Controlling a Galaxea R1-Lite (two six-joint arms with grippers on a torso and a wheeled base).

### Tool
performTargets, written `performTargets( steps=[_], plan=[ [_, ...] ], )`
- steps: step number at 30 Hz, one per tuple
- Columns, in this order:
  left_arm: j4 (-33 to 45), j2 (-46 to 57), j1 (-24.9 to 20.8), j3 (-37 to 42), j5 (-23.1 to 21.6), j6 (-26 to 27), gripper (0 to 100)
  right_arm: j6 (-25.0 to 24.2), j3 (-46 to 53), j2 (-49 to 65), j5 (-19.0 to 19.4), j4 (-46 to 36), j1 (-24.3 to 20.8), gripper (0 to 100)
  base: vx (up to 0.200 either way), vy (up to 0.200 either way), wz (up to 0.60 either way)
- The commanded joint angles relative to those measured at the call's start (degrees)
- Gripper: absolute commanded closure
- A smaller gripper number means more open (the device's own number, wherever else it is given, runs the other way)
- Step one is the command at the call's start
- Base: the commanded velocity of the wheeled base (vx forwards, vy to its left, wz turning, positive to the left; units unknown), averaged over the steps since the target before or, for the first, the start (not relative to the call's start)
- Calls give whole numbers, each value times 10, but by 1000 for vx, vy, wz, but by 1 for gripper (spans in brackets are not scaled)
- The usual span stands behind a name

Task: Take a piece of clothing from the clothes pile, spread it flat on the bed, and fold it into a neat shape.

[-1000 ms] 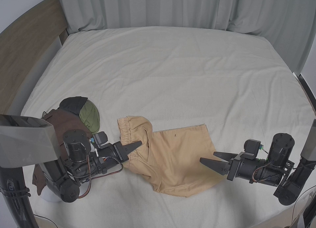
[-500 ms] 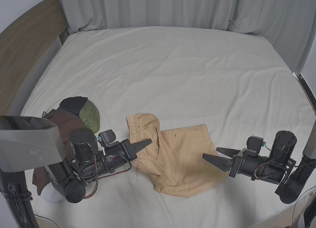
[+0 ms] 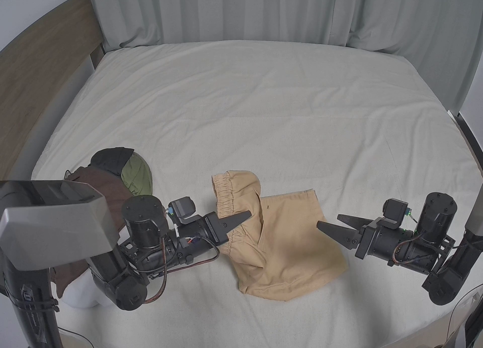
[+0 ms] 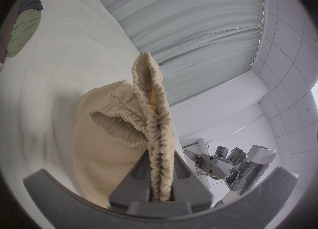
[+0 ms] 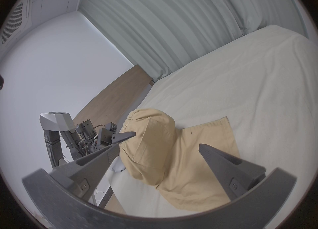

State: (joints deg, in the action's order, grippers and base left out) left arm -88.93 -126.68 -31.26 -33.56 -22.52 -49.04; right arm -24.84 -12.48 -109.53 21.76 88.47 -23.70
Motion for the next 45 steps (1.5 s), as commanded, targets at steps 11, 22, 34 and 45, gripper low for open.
performTargets(
  steps=[11,22,34,45],
  plan=[
    [1,-68,-43,-63,1,-24,100,0,-21,0,0,0,23,0,0,0,0],
    [2,-109,-57,-106,15,-25,100,-1,-32,0,-1,0,30,0,0,0,0],
    [1,-143,-63,-141,27,-22,100,-1,-32,1,-1,0,30,0,0,0,0],
    [1,-145,-67,-141,27,-21,100,-2,-33,0,0,0,30,0,0,0,0]
  ],
)
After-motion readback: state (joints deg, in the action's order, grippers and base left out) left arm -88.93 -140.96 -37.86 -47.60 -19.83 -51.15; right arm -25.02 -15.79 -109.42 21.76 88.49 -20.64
